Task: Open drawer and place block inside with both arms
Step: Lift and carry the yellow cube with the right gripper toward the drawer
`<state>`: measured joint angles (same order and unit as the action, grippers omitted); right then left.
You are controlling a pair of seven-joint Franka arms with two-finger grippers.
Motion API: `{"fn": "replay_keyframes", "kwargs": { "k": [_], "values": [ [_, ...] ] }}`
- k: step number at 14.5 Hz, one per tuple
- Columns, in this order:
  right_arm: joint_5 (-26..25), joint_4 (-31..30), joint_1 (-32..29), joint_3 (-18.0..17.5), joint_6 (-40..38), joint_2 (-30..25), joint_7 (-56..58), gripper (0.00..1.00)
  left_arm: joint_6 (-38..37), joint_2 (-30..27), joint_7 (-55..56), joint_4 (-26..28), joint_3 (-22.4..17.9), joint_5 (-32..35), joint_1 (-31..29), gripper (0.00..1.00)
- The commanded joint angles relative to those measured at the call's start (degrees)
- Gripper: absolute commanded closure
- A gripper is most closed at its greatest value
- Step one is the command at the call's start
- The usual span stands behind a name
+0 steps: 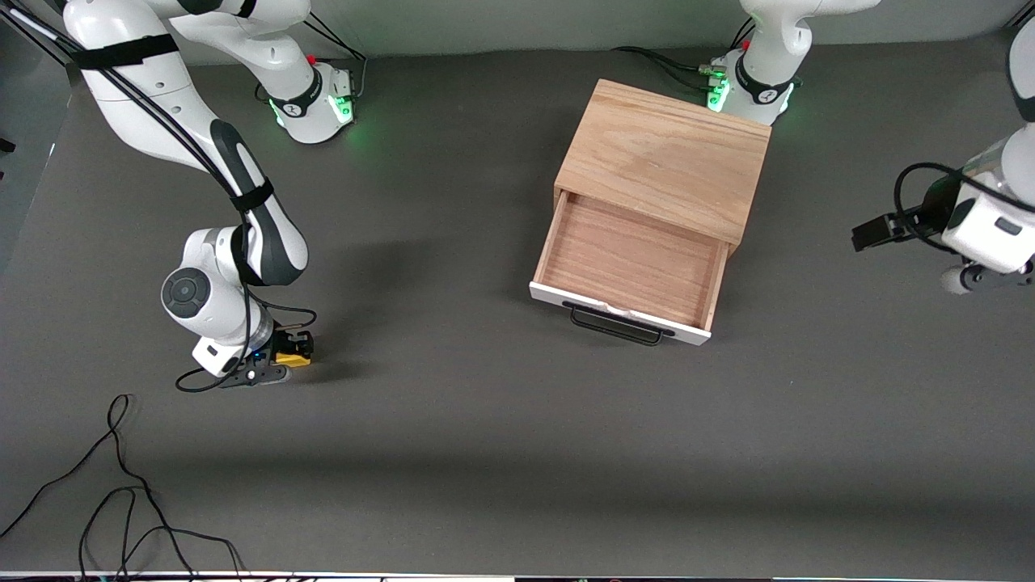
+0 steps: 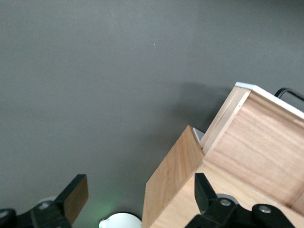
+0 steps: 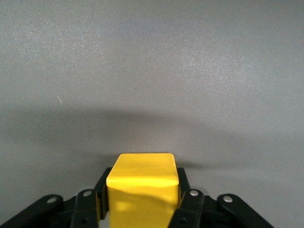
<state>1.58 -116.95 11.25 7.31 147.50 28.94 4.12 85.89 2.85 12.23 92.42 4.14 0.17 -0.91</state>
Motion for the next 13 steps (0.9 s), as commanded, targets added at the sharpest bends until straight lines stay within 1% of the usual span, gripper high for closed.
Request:
{"fn": "replay_keyframes", "kwargs": {
  "k": [1, 2, 4, 5, 6, 7, 9, 11, 13],
  "values": [
    [-0.09, 2.32, 1.75, 0.33, -4.29, -1.42, -1.12, 0.93, 0.86, -2.67, -7.19, 3.03, 0.34, -0.08, -0.06, 0.0],
    [-0.09, 3.99, 2.63, 0.24, -8.32, -2.04, -2.69, 0.93, 0.77, -3.02, -8.44, 3.12, 0.17, -0.08, -0.32, 0.0],
    [0.0, 10.13, 5.09, 0.24, -17.98, -3.18, -7.34, 0.93, 0.6, -3.2, -8.71, 3.47, 0.34, 0.53, -0.06, 0.0],
    [0.18, 14.16, 6.23, 0.24, -23.43, -3.27, -9.8, 0.93, 0.42, -3.2, -9.15, 3.47, 0.43, 0.62, 0.11, 0.0],
    [1.57, 18.9, 7.63, 0.24, -29.31, -3.19, -12.0, 0.93, 0.42, -3.12, -10.37, 3.47, 0.43, 0.62, 0.2, 0.0],
    [3.41, 24.26, 8.78, 0.33, -35.2, -2.92, -14.03, 0.93, 0.86, -3.11, -12.91, 3.3, 0.43, 0.71, 0.2, 0.0],
    [5.09, 33.32, 10.02, 0.24, -45.23, -2.48, -19.12, 0.93, 1.65, -3.11, -20.28, 2.86, 0.34, 0.71, -0.32, 0.0],
    [7.37, 39.92, 11.33, 0.16, -51.84, -2.39, -23.17, 0.93, 1.65, -3.11, -19.8, 2.94, 0.16, 0.62, -0.41, 0.0],
    [10.88, 46.08, 12.57, 0.07, -56.59, -2.39, -28.52, 0.93, 1.83, -3.11, -11.31, 2.95, 0.34, 0.45, -0.32, 0.0]
  ]
}}
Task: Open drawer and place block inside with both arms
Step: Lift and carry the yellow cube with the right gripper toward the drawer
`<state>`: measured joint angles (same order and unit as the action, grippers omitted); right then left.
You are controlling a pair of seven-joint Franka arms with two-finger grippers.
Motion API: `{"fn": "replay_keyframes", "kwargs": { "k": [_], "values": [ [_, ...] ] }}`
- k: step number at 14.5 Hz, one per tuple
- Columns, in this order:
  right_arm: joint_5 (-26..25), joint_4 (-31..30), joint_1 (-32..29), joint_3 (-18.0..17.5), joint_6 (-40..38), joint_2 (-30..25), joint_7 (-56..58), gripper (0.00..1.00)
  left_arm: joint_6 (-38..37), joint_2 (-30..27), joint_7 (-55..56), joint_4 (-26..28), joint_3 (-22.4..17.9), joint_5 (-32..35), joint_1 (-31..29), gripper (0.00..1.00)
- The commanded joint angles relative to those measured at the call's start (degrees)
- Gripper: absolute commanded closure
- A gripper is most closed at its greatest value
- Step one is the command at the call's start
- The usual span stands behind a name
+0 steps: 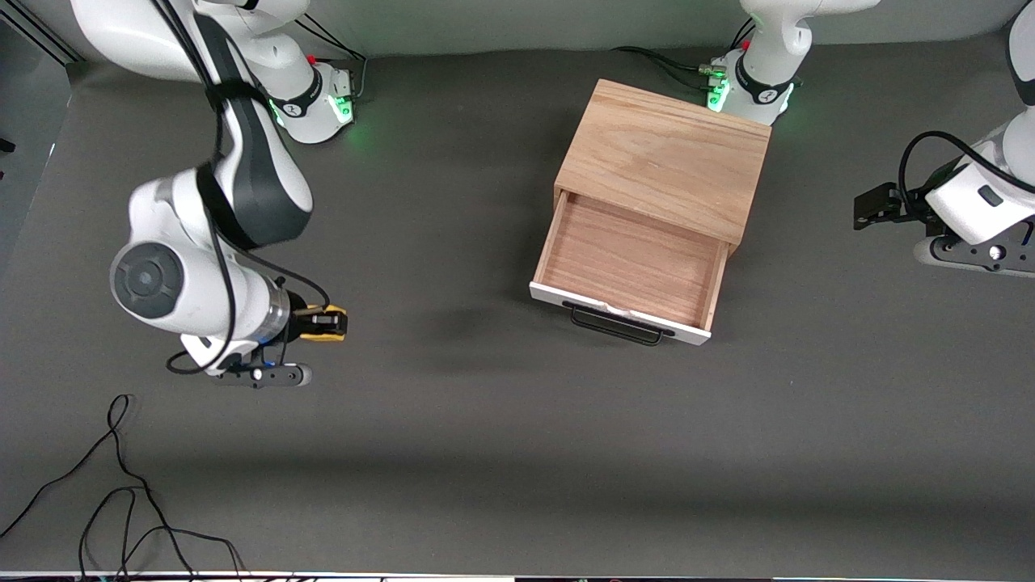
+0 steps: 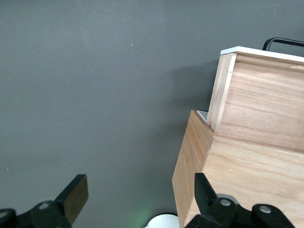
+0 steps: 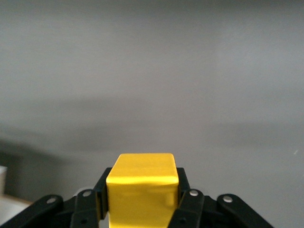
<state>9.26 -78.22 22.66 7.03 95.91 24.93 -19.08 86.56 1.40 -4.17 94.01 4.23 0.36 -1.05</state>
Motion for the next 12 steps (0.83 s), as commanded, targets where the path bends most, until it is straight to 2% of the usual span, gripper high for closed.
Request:
{"fn": "replay_keyframes", "kwargs": {
  "k": [1, 4, 7, 8, 12],
  "values": [
    [4.7, 9.9, 2.11, 0.26, -6.6, 1.61, -9.01, 0.92, 1.25, -1.66, 6.18, 1.35, 0.25, 0.25, -0.01, 0.0],
    [5.86, 16.41, 5.98, -2.45, -6.36, 3.01, -20.69, 0.92, 1.16, -1.75, 6.19, 1.26, 0.34, 0.25, 0.08, 0.0],
    [5.16, 23.62, 6.96, -10.08, -3.99, 8.19, -34.49, 0.92, 1.33, -1.75, 5.67, 1.26, 0.34, 0.34, 0.17, 0.0],
    [4.98, 23.81, 7.74, -11.42, -1.54, 9.08, -36.53, 0.92, 1.68, -1.84, 5.05, 1.26, 0.34, 0.43, 0.26, 0.0],
    [3.92, 23.64, 15.37, -11.43, 7.16, 13.03, -38.93, 0.92, 2.39, -1.75, 4.87, 1.18, 0.34, 0.52, 0.08, 0.0]
  ]
}}
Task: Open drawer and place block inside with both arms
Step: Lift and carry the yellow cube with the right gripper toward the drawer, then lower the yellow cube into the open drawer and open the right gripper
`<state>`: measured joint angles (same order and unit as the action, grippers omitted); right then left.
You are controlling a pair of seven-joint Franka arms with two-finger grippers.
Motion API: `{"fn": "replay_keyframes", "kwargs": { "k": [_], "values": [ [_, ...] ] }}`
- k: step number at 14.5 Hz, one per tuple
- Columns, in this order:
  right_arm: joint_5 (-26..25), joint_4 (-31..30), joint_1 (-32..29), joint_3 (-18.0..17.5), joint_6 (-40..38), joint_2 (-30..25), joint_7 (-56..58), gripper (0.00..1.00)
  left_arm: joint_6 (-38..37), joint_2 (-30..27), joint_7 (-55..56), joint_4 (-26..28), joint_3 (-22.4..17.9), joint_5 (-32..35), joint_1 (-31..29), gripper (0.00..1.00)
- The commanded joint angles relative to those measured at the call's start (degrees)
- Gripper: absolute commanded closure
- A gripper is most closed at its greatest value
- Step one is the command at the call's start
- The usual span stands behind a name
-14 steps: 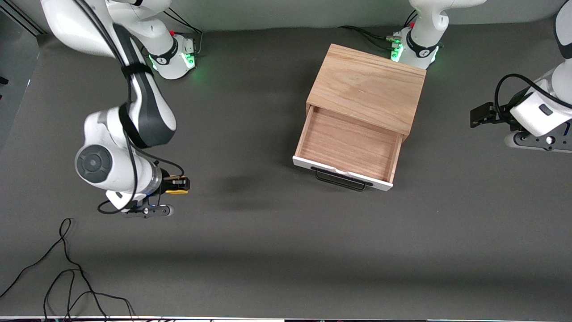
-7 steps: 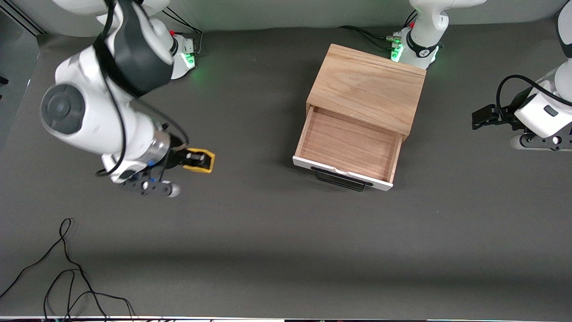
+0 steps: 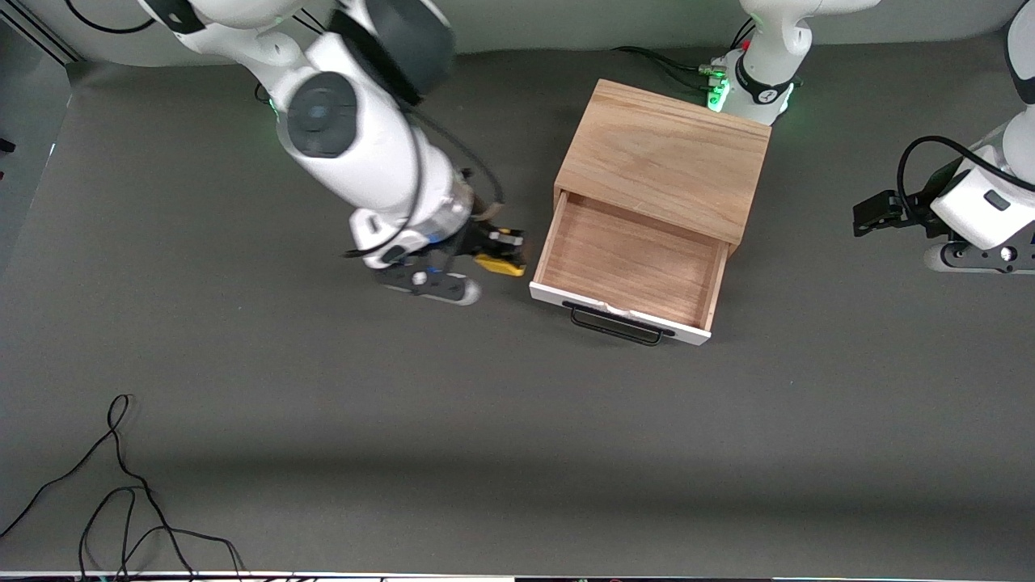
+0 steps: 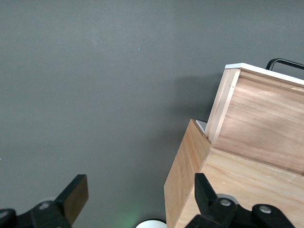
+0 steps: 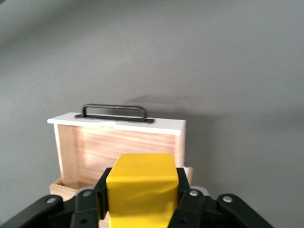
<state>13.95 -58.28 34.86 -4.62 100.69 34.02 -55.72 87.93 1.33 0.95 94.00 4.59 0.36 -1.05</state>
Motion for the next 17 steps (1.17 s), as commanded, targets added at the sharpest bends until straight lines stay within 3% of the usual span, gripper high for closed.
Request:
{"fn": "replay_keyframes", "kwargs": {
  "k": [1, 8, 17],
  "values": [
    [-1.03, 3.7, 4.94, 0.22, 4.15, 5.52, -2.37, 0.92, 1.02, -1.5, -0.25, 1.19, -0.02, 0.51, 0.08, 0.0],
    [-7.35, 3.43, 12.51, 0.31, 11.36, 14.31, -9.05, 0.92, 0.58, -0.71, -0.16, -0.57, 0.07, 0.43, 0.52, 0.0],
    [-9.37, 1.51, 15.85, 0.4, 16.37, 17.84, -14.41, 0.9, 0.23, 0.43, -0.25, -1.8, -0.02, 0.43, 0.52, 0.0]
  ]
}}
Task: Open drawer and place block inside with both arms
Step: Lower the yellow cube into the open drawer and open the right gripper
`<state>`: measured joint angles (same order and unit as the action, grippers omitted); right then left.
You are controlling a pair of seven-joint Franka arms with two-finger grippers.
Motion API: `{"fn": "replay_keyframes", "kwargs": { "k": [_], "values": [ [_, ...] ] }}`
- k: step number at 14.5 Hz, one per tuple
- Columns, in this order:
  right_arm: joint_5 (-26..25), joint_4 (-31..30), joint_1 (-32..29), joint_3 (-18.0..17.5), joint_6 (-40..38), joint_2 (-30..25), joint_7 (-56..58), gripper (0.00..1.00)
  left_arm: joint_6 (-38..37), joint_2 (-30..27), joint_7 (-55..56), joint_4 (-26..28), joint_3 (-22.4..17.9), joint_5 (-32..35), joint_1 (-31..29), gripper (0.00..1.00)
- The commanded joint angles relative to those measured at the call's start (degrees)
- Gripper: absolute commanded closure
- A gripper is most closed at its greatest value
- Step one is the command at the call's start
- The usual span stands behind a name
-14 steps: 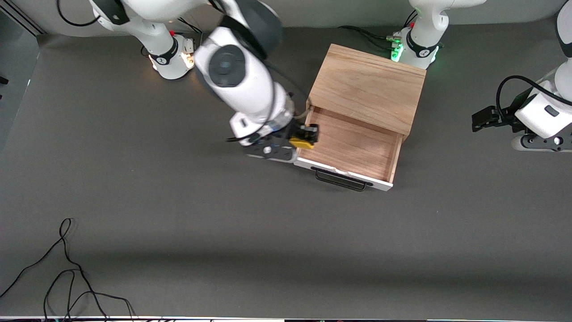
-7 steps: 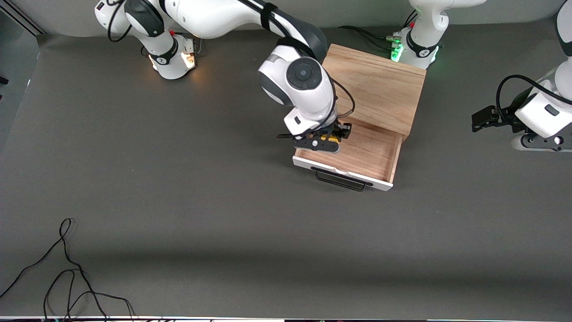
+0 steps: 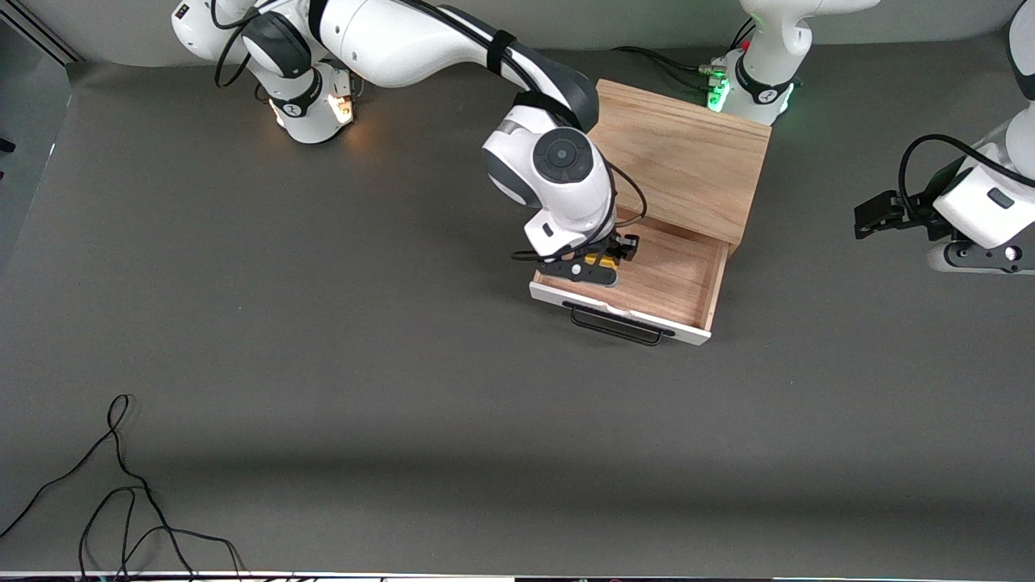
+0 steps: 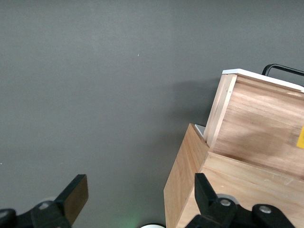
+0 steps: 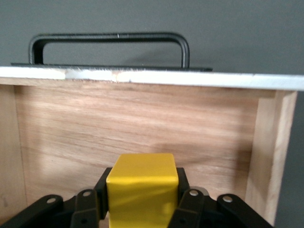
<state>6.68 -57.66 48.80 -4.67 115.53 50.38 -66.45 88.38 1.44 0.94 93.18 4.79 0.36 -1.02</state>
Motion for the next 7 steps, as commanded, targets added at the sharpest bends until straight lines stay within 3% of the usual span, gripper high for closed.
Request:
{"fn": "replay_keyframes", "kwargs": {
  "k": [1, 5, 6, 7],
  "values": [
    [-2.46, 0.01, 2.17, 0.45, 2.24, 1.47, -4.3, 0.89, -0.22, 0.4, -0.24, -1.07, -0.13, 0.43, 0.32, 0.0],
    [-3.17, -0.7, 2.97, 0.45, 3.12, 1.65, -5.09, 0.75, -0.05, 0.67, -0.24, -1.51, -0.22, 0.43, 0.23, 0.0],
    [-3.17, -0.7, 2.97, 0.45, 3.21, 1.65, -5.18, 0.61, -0.13, 0.75, -0.24, -1.6, -0.22, 0.43, 0.14, 0.0],
    [-3.17, -0.78, 2.97, 0.45, 3.21, 1.65, -5.27, 0.3, -0.22, 0.76, -0.24, -1.6, -0.22, 0.43, 0.06, 0.0]
  ]
}}
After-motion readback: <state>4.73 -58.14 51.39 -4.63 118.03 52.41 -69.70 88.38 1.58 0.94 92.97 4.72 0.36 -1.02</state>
